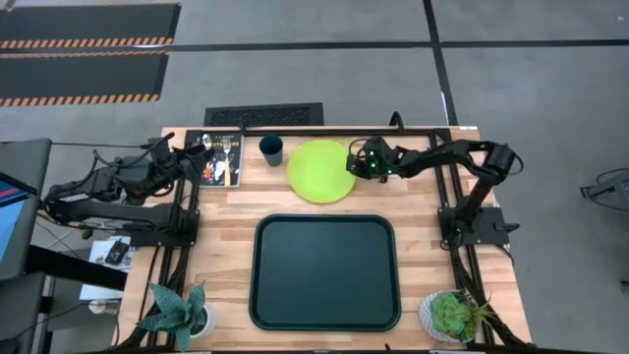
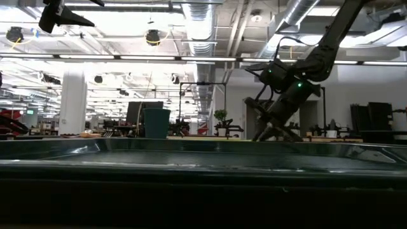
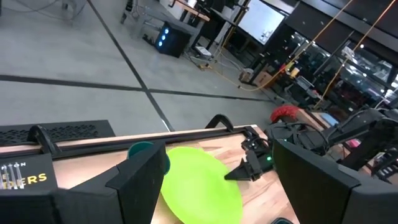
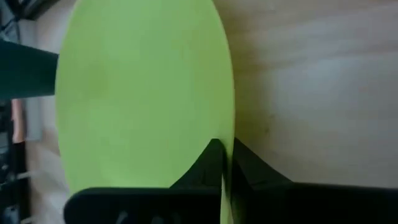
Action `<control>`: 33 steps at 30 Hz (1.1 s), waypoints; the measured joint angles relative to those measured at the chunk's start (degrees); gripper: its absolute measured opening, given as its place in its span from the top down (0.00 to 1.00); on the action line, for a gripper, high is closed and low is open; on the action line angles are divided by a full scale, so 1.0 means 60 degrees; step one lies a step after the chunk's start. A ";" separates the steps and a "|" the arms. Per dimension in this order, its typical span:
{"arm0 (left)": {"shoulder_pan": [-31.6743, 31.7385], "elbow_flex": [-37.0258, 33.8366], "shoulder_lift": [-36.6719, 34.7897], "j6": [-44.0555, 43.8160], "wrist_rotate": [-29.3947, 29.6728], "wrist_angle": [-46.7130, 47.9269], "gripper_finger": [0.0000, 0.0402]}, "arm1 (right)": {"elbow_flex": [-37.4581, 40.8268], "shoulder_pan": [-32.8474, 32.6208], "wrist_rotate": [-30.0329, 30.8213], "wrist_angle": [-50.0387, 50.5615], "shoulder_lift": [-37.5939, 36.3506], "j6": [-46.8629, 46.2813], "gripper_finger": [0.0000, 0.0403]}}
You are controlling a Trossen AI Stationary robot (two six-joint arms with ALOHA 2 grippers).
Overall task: Pick and place plate/cup/fork/spoon on tray
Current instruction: Put the light green plate on the green serving tray
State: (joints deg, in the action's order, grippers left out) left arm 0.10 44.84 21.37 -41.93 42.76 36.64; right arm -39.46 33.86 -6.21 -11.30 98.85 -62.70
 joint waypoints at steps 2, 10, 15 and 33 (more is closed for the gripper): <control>0.0000 0.0000 -0.0002 0.0085 0.0020 0.0002 0.30 | 0.0003 -0.0001 -0.0206 -0.0316 -0.0116 0.0164 0.98; 0.0000 0.0000 0.0000 0.0124 0.0119 0.0003 0.30 | 0.0033 -0.0312 -0.0673 -0.0123 -0.1665 0.0650 0.99; -0.0002 0.0000 0.0000 0.0127 0.0310 0.0002 0.30 | 0.0033 -0.0788 -0.0748 0.0121 -0.3075 0.0891 0.99; -0.0003 0.0000 0.0000 0.0127 0.0521 0.0004 0.30 | 0.0004 -0.7141 0.0543 0.1185 -0.3641 -0.0995 1.00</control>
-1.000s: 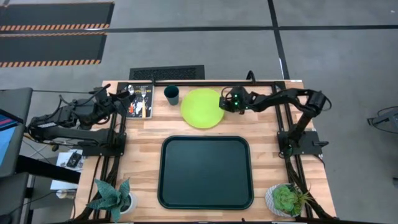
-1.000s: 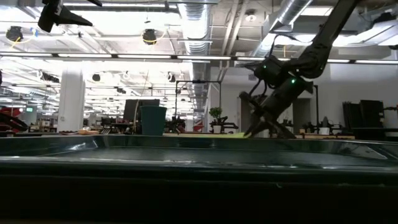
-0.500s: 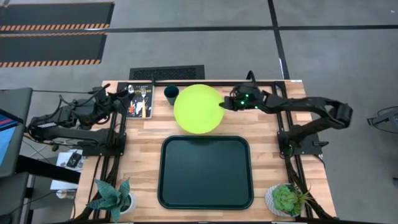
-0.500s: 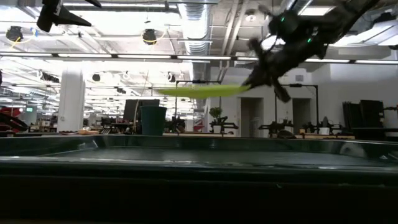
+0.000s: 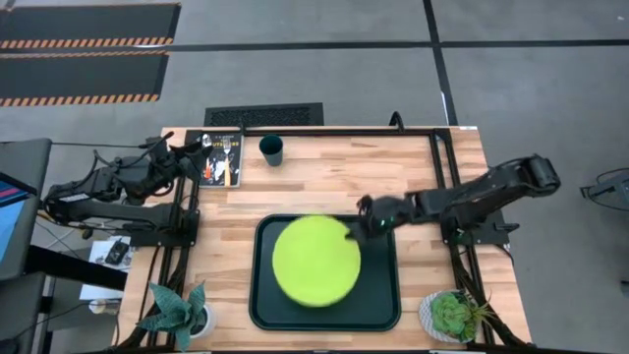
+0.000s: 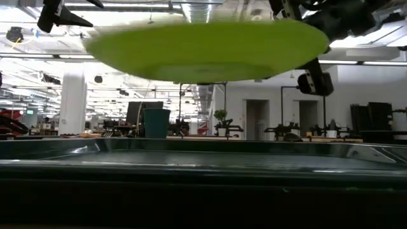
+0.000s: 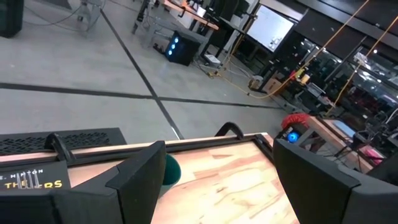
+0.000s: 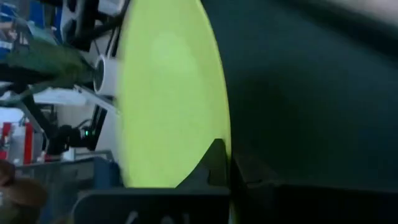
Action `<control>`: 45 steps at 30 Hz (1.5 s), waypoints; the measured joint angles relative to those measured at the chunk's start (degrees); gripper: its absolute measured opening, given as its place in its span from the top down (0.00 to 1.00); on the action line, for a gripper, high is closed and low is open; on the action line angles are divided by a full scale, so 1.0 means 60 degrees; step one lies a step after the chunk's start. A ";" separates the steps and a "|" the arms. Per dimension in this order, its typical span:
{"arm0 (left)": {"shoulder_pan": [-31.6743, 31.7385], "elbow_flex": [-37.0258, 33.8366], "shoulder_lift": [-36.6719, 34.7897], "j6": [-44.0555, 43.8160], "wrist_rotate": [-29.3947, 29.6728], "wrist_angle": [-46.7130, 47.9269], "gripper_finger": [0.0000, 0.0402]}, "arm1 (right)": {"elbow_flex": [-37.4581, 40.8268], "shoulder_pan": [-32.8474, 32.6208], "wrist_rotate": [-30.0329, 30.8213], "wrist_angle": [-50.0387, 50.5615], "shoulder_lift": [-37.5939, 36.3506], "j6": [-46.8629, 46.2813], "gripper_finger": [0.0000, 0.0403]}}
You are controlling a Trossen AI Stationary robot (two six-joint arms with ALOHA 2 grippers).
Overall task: Pick and place plate/cup/fork/spoon on tray
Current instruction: Put the light green plate on the green serving tray
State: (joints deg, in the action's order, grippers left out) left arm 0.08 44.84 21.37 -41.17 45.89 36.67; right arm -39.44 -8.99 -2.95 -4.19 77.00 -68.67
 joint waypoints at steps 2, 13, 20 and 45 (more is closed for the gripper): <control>0.0001 -0.0003 0.0000 0.0000 0.0003 -0.0004 0.30 | -0.0004 -0.0390 0.0377 -0.0364 0.0460 -0.0283 1.00; 0.0001 -0.0003 0.0000 0.0000 0.0331 -0.0010 0.30 | -0.1197 -0.0590 0.0242 -0.1411 0.3207 0.0131 1.00; 0.0003 -0.0003 0.0000 0.0000 0.0501 0.0011 0.30 | -0.2327 -0.0348 -0.0530 -0.1215 0.4384 0.0594 0.99; 0.0003 -0.0003 0.0000 0.0033 0.0422 0.0058 0.30 | -0.2619 -0.0288 -0.0523 -0.0327 0.4752 0.0464 0.65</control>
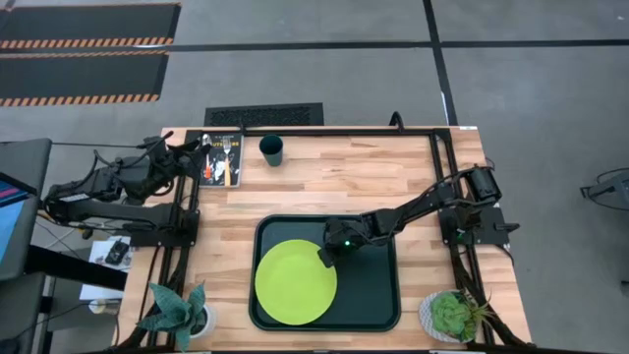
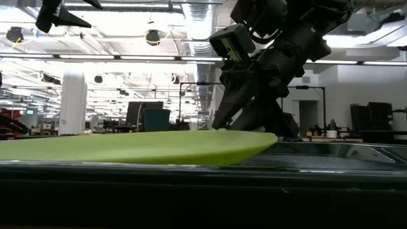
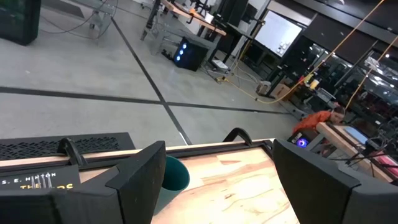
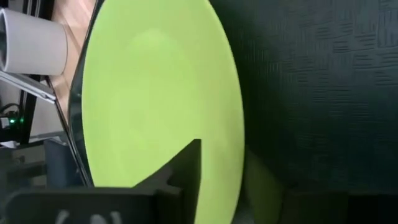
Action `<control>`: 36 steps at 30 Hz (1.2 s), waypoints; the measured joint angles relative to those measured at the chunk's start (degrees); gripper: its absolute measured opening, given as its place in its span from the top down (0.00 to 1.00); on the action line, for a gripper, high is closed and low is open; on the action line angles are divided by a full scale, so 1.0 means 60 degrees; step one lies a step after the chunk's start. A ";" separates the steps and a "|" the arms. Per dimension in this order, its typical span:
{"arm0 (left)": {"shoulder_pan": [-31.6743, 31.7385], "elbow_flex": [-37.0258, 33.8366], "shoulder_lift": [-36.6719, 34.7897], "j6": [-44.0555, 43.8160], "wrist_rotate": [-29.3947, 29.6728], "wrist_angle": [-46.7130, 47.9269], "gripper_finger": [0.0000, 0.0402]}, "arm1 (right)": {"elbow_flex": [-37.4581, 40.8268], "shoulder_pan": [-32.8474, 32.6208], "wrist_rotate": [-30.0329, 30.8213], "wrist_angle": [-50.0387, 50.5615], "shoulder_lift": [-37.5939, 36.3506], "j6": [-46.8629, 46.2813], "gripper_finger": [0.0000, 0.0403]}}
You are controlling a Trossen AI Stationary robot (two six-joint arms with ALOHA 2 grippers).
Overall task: Pick and place plate/cup/fork/spoon on tray
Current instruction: Put the light green plate on the green serving tray, then put the blue cup to the top of the green plate on the green serving tray
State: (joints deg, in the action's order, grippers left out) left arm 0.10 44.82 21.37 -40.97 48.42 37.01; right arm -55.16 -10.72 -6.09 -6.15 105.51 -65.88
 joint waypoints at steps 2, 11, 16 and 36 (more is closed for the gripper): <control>0.0000 0.0000 0.0000 0.0000 0.0000 0.0000 0.30 | 0.0000 0.0000 0.0000 -0.0004 0.0000 -0.0005 0.60; 0.0000 0.0000 0.0000 0.0004 -0.0004 0.0004 0.30 | 0.0022 0.0000 -0.0302 0.0038 -0.0255 0.0386 0.45; 0.0000 0.0000 0.0000 0.0004 -0.0004 0.0004 0.30 | 0.0024 0.0132 -0.0686 0.0521 -0.0552 0.0500 0.44; -0.0004 0.0000 0.0000 0.0004 0.0058 0.0000 0.30 | -0.2671 0.4614 0.1197 0.1625 -0.1413 0.3823 0.45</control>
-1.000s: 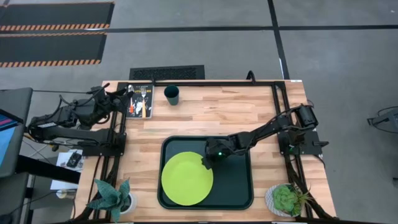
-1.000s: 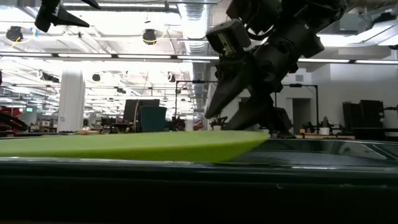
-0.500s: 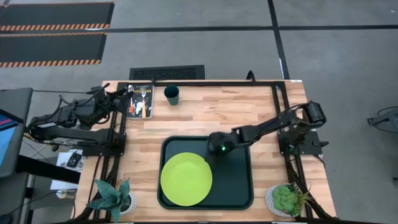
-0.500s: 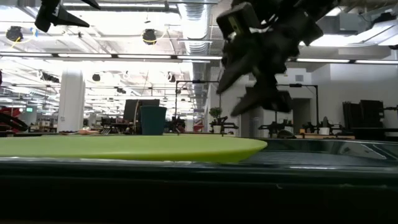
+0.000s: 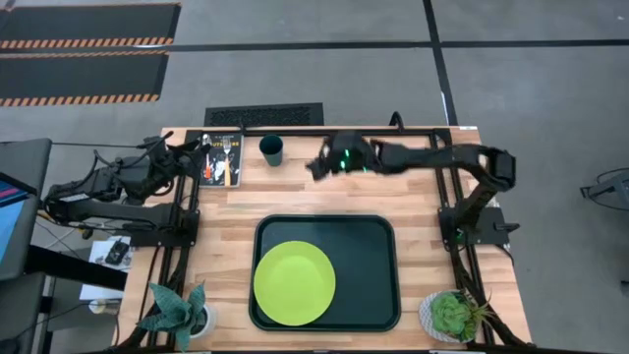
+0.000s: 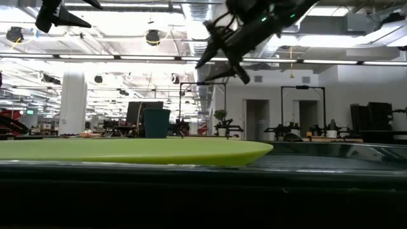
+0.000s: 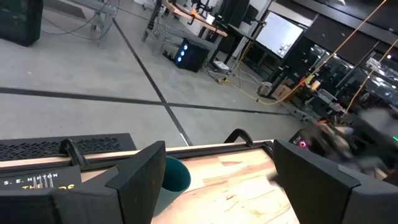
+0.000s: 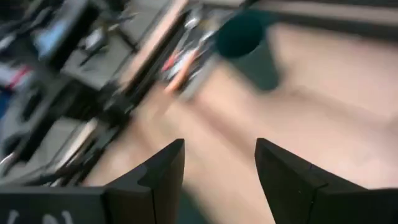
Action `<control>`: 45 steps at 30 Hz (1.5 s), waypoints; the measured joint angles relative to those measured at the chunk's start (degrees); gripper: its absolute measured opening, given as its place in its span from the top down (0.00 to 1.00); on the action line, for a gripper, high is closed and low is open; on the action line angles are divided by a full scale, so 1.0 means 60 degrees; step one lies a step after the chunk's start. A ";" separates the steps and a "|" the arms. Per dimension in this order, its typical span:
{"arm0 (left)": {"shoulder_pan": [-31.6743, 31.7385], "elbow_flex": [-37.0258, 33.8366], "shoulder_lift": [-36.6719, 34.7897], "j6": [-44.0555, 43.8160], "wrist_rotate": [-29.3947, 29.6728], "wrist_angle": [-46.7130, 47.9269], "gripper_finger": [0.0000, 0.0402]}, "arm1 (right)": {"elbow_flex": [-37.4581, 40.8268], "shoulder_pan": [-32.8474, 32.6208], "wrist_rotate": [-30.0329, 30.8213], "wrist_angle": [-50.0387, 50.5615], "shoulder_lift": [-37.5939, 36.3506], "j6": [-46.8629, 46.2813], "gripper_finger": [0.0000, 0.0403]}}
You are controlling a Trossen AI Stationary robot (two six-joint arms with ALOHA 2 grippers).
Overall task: Pick and place plate/cup/fork/spoon on tray
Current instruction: Put the blue cup to the top of the green plate on the green serving tray
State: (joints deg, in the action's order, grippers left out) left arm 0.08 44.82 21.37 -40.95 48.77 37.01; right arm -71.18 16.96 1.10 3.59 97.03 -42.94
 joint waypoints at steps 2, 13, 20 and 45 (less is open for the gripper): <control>0.0000 0.0000 0.0000 0.0000 0.0000 0.0000 0.30 | -0.0742 0.0434 0.0076 -0.0135 0.0609 0.0200 0.45; 0.0013 0.0000 0.0000 -0.0004 0.0066 0.0002 0.30 | -0.5269 0.1199 0.0078 0.2609 0.3838 0.1176 0.45; 0.0022 0.0000 0.0000 -0.0004 0.0098 0.0001 0.30 | -0.7192 0.1262 0.0066 0.3329 0.5292 0.1252 0.45; 0.0022 0.0000 0.0000 -0.0003 0.0117 0.0186 0.30 | -0.8728 0.1267 -0.0754 0.4381 0.6699 0.0916 0.76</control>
State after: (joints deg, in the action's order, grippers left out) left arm 0.21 44.82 21.37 -40.97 49.47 38.13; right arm -123.55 24.57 -3.42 29.88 137.23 -37.44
